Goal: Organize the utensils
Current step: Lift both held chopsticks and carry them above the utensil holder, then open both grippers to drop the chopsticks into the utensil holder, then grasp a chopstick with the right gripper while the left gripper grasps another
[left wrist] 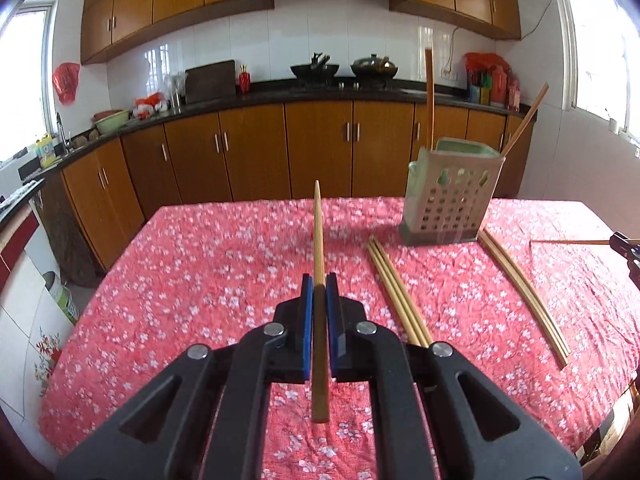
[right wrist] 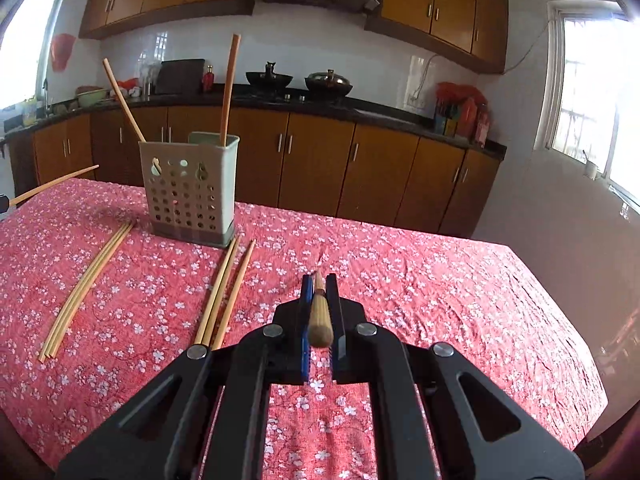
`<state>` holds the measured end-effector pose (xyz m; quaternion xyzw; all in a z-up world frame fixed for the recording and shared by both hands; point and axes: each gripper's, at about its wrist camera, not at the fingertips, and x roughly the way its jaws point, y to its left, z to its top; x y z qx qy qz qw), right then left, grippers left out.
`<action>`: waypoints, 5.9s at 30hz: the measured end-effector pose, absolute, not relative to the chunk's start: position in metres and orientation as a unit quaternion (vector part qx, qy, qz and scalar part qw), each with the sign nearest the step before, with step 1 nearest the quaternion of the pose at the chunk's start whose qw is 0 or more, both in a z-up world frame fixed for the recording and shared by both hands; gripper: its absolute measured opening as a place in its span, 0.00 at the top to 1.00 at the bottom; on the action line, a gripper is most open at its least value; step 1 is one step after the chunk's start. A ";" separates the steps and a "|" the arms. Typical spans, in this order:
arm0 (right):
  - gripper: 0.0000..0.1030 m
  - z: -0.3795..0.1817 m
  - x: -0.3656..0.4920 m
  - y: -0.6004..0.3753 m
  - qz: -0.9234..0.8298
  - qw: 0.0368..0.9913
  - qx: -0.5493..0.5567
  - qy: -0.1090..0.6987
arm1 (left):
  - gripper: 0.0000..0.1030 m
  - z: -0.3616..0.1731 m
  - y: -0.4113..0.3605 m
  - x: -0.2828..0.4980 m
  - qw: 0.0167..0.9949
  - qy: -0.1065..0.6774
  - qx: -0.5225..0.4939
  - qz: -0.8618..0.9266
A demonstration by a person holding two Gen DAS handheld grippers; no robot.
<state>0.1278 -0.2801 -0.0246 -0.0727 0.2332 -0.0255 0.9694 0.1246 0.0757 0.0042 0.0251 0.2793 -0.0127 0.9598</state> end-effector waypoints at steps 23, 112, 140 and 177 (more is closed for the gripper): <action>0.93 0.001 0.128 -0.284 -0.021 0.981 -0.031 0.191 | 0.93 0.033 0.079 0.127 0.968 0.251 0.012 -0.023; 0.88 -0.103 0.151 -0.248 0.064 0.907 0.029 0.416 | 0.67 -0.074 0.032 0.129 0.935 0.351 -0.010 -0.040; 0.93 -0.111 0.150 -0.267 0.017 0.908 0.023 0.418 | 0.87 -0.102 0.010 0.154 0.898 0.433 -0.017 -0.072; 0.93 -0.110 0.149 -0.268 0.017 0.910 0.018 0.414 | 0.92 -0.098 0.018 0.170 0.895 0.445 -0.026 -0.035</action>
